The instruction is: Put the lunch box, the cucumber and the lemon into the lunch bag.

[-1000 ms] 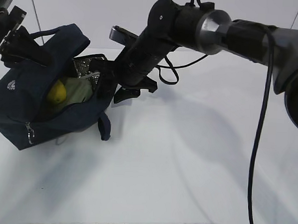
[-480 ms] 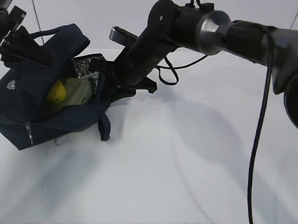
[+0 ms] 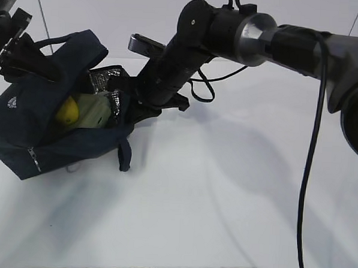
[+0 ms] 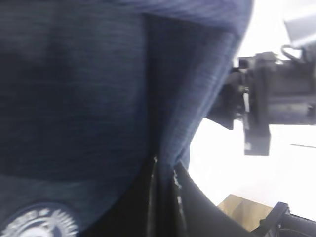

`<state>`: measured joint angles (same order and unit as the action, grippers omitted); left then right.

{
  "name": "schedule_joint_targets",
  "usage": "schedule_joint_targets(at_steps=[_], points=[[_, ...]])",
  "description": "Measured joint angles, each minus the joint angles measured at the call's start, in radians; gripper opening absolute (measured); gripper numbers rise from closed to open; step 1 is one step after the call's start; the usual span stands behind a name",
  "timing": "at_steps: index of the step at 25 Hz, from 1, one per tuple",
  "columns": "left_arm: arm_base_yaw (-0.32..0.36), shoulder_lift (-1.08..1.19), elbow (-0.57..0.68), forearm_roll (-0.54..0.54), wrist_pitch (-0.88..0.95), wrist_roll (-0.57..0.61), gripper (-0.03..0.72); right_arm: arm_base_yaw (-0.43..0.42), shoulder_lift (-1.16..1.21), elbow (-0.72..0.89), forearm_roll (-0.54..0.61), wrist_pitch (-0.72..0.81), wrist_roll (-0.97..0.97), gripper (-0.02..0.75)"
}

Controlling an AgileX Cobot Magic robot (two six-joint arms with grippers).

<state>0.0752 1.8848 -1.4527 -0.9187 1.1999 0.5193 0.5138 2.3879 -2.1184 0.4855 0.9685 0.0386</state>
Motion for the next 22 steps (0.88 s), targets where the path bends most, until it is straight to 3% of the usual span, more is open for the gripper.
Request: schedule_joint_targets(at_steps=[7, 14, 22], points=[[0.000, 0.000, 0.000, 0.076, 0.002, -0.072, -0.015, 0.000, 0.000, -0.018, -0.086, 0.124, -0.097, 0.015], [-0.003, 0.000, 0.000, 0.077, 0.004, -0.099, -0.015, 0.000, -0.028, -0.100, -0.183, 0.222, -0.103, 0.013], [-0.117, 0.000, 0.000, 0.049, 0.000, -0.101, -0.015, 0.000, -0.071, -0.173, -0.306, 0.281, -0.103, 0.013]])
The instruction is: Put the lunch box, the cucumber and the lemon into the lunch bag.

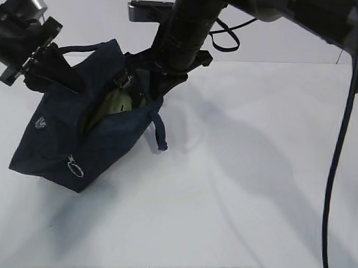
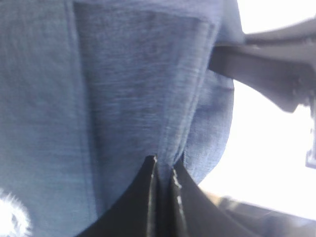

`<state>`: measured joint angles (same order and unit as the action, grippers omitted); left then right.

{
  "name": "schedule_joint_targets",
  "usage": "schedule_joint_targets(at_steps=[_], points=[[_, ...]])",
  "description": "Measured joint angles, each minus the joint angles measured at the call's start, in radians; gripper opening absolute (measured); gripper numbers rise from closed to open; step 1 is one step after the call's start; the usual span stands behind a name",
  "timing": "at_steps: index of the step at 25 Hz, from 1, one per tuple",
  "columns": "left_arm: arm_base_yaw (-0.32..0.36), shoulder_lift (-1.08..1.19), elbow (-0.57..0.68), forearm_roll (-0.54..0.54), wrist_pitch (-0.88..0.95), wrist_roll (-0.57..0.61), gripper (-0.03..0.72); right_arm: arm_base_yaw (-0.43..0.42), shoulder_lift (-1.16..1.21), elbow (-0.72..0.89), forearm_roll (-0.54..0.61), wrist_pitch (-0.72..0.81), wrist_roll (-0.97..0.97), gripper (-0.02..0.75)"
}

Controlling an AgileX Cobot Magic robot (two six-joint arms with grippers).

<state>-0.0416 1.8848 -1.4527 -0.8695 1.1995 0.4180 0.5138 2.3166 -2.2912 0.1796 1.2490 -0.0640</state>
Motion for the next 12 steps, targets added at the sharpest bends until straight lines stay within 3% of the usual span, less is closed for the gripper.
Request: schedule_joint_targets(at_steps=[12], points=[[-0.065, 0.000, 0.000, -0.307, -0.024, 0.055, -0.015, 0.000, -0.180, 0.000, -0.191, 0.029, 0.000, 0.013]])
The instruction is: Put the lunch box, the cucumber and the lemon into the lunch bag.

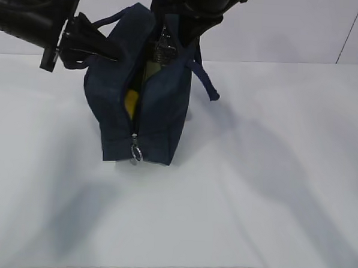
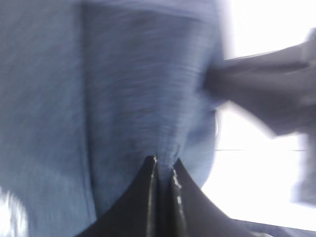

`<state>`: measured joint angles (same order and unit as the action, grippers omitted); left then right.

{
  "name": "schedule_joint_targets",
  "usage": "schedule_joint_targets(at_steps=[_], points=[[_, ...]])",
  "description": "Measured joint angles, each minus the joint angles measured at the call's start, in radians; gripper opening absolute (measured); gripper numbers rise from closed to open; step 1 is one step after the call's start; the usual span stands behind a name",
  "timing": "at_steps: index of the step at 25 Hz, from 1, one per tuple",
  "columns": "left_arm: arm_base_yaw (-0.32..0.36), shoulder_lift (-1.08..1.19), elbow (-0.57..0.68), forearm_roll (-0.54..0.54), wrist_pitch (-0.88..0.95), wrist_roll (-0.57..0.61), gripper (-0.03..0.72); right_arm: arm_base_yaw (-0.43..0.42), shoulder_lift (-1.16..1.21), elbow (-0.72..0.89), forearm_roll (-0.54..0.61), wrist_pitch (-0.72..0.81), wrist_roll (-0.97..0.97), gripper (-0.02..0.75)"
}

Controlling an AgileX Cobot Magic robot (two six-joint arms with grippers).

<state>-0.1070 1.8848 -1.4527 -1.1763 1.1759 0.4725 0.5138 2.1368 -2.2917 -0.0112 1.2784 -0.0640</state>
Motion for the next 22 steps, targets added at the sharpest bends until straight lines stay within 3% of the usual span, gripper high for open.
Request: schedule_joint_targets(at_steps=[12, 22], points=[[-0.138, 0.007, 0.000, -0.040, -0.145, 0.010, -0.015, 0.000, -0.057, 0.195, -0.123, -0.004, -0.010, 0.011], [-0.145, 0.083, 0.000, -0.090, -0.180, 0.022, -0.015, 0.000, -0.081, 0.195, -0.155, -0.005, -0.011, 0.010]])
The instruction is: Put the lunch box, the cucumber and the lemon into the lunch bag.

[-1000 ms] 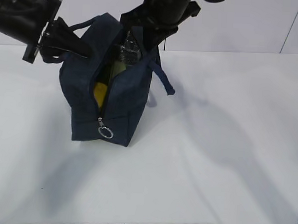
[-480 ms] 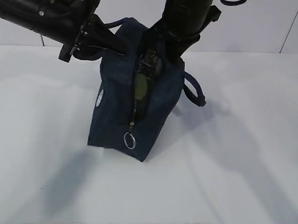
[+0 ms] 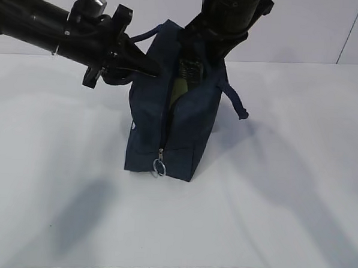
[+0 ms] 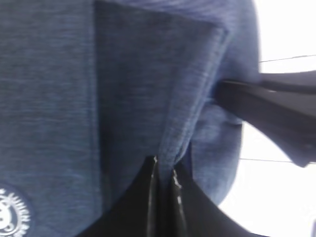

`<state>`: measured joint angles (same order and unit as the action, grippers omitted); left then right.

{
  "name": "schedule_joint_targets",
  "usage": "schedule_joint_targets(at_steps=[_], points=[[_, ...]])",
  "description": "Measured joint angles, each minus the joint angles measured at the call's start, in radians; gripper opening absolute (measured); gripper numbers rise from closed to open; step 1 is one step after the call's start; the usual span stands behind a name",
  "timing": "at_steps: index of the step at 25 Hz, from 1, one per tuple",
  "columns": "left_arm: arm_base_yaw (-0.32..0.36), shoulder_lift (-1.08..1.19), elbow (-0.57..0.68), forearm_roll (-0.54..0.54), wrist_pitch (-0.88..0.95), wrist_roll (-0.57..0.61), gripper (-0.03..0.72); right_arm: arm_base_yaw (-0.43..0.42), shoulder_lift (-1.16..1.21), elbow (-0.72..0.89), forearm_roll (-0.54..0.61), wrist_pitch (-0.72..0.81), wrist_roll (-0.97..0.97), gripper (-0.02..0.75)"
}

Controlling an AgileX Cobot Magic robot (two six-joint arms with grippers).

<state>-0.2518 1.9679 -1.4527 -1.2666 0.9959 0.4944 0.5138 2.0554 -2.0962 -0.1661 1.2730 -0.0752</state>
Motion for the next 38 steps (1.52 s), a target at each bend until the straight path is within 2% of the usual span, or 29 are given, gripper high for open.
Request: schedule_joint_targets(at_steps=[7, 14, 16, 19, 24, 26, 30, 38], points=[[0.000, 0.031, 0.000, -0.028, 0.012, 0.021, -0.015, 0.000, 0.022, 0.000, -0.001, -0.010, 0.021, 0.010], [0.005, 0.031, 0.000, -0.028, -0.006, 0.024, -0.001, 0.000, 0.035, 0.000, 0.066, -0.082, 0.024, 0.021], [0.006, 0.031, 0.000, -0.028, -0.011, 0.026, 0.013, 0.000, 0.037, 0.000, 0.072, -0.090, 0.024, 0.046], [0.012, 0.031, 0.000, -0.028, -0.018, 0.026, 0.052, 0.000, 0.037, 0.000, 0.073, -0.104, 0.024, 0.124], [0.034, 0.031, 0.000, -0.028, -0.022, 0.030, 0.158, 0.000, 0.039, 0.000, 0.097, -0.107, 0.024, 0.308], [0.039, 0.031, 0.000, -0.028, -0.022, 0.035, 0.210, 0.000, 0.039, 0.000, 0.109, -0.107, 0.024, 0.344], [0.041, 0.031, 0.000, -0.028, -0.024, 0.050, 0.281, 0.000, 0.039, 0.000, 0.132, -0.107, 0.024, 0.365], [0.059, -0.020, 0.000, -0.005, -0.050, 0.065, 0.293, 0.000, 0.026, -0.009, 0.153, -0.096, 0.024, 0.367]])
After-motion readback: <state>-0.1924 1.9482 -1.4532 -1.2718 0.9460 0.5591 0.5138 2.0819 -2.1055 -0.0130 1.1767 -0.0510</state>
